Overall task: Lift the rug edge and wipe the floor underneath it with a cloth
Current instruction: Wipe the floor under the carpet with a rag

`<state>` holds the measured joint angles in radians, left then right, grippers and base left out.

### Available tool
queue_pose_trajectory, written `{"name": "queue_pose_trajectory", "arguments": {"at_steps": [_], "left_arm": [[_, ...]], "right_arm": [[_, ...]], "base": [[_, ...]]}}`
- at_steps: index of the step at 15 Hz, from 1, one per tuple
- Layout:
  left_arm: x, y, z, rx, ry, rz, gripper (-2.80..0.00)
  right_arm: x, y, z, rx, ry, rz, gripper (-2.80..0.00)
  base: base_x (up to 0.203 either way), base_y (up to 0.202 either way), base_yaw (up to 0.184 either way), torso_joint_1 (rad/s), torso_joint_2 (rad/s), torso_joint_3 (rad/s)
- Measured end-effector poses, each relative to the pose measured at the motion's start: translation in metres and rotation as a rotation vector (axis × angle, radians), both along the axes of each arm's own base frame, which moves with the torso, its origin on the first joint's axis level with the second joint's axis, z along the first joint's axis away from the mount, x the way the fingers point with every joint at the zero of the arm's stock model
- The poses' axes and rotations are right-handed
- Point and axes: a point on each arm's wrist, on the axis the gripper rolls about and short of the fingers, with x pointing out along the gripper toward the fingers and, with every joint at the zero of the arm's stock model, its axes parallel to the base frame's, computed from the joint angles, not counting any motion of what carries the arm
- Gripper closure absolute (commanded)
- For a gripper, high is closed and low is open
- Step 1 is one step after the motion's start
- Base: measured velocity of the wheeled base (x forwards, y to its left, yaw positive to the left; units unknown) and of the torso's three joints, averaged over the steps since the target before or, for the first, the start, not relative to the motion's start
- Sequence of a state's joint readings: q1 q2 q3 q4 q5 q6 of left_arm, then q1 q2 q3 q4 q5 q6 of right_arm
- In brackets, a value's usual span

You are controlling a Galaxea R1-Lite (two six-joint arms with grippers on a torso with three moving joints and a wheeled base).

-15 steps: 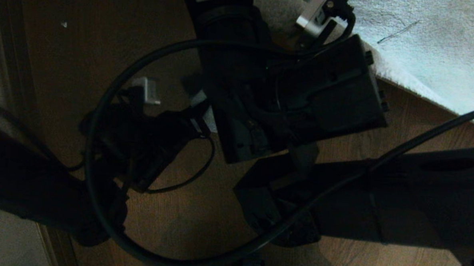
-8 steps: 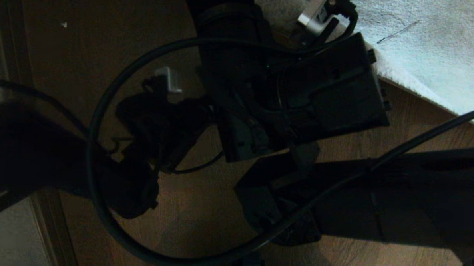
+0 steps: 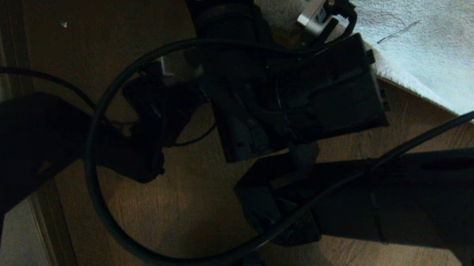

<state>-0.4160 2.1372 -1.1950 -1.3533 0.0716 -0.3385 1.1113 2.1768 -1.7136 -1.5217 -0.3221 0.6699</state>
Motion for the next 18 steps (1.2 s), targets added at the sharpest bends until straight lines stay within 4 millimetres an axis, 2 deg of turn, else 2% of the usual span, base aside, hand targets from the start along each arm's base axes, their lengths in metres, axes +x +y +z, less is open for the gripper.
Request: {"name": "queue_pose_trajectory", "arguments": {"at_steps": [7,13,18], "left_arm": [[0.022,0.028,0.006,-0.008,-0.025,0.077,0.00],[0.035,0.070,0.009,-0.008,-0.038,0.171,0.00],[0.040,0.096,0.008,-0.007,-0.034,0.233,0.00]], "right_arm": [[0.001,0.003,-0.003,-0.007,0.004,0.001,0.00],[0.000,0.004,-0.004,-0.009,0.005,0.004,0.00],[-0.002,0.005,-0.005,-0.011,0.006,0.009,0.00]], "base": [[0.000,0.000,0.000,0.000,0.00,0.000],[0.000,0.000,0.000,0.000,0.00,0.000],[0.000,0.000,0.000,0.000,0.00,0.000]]}}
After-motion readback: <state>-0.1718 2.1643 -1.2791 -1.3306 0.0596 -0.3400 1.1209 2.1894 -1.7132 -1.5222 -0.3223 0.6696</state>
